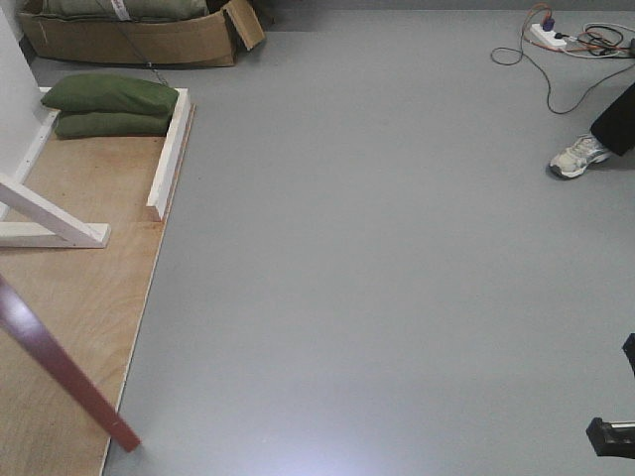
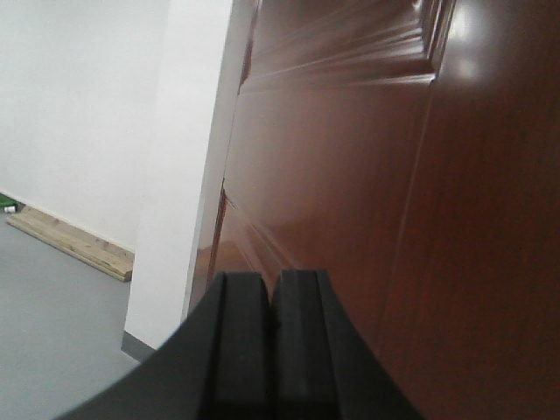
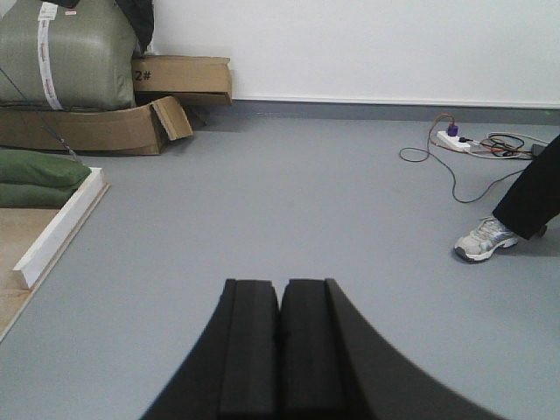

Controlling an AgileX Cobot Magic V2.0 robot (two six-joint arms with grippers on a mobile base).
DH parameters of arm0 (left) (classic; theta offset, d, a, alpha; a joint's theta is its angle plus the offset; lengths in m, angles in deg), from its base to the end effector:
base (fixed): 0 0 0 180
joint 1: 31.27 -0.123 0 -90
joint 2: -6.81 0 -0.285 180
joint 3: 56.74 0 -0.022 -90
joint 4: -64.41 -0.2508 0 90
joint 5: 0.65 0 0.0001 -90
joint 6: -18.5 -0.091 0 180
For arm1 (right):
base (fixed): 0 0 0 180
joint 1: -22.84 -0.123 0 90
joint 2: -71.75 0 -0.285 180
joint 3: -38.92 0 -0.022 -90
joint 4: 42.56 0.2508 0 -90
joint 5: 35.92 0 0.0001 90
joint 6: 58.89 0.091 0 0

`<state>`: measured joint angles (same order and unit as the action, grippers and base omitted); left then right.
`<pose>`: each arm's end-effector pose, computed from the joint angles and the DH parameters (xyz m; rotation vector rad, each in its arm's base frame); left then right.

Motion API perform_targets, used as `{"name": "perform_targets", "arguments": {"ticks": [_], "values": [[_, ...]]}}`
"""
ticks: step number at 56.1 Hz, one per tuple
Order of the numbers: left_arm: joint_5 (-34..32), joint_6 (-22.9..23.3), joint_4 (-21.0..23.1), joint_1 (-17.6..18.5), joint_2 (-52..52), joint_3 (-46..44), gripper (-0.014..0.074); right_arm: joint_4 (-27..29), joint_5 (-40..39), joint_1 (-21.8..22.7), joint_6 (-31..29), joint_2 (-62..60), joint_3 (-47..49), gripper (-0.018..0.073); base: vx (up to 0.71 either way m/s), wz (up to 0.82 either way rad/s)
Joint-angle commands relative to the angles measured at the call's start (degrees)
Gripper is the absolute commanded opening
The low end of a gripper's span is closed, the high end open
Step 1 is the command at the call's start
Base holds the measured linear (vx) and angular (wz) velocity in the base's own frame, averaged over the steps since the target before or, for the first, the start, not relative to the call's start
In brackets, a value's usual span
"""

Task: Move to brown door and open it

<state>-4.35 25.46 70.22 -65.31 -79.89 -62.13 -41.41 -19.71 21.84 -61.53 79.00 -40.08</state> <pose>0.2624 0.1780 0.4866 -0.5459 1.2477 0.3170 0.0549 0.0015 0.1776 -0.0436 1.7877 -0.0017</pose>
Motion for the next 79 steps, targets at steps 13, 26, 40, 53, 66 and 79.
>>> {"name": "perform_targets", "arguments": {"ticks": [13,26,40,53,66,79], "values": [[-4.44,-0.13,-2.21,7.71,1.24,-2.13,-0.0003,-0.4,-4.69,0.09,-0.32,-0.52,-0.22,0.0,0.0,0.0],[-6.85,-0.13,-2.21,16.7,0.29,-2.13,-0.0003,-0.4,-4.69,0.09,-0.32,-0.52,-0.22,0.0,0.0,0.0],[-6.92,-0.13,-2.21,24.17,0.29,-2.13,-0.0003,-0.4,-4.69,0.09,-0.32,-0.52,-0.22,0.0,0.0,0.0],[-6.76,-0.13,-2.21,24.77,0.29,-2.13,-0.0003,-0.4,-4.69,0.09,-0.32,-0.52,-0.22,0.0,0.0,0.0],[-6.76,-0.13,-2.21,24.77,0.29,-2.13,-0.0003,-0.4,-4.69,0.09,-0.32,-0.52,-0.22,0.0,0.0,0.0],[-6.7,-0.13,-2.21,24.77,0.29,-2.13,-0.0003,-0.4,-4.69,0.09,-0.32,-0.52,-0.22,0.0,0.0,0.0]]}}
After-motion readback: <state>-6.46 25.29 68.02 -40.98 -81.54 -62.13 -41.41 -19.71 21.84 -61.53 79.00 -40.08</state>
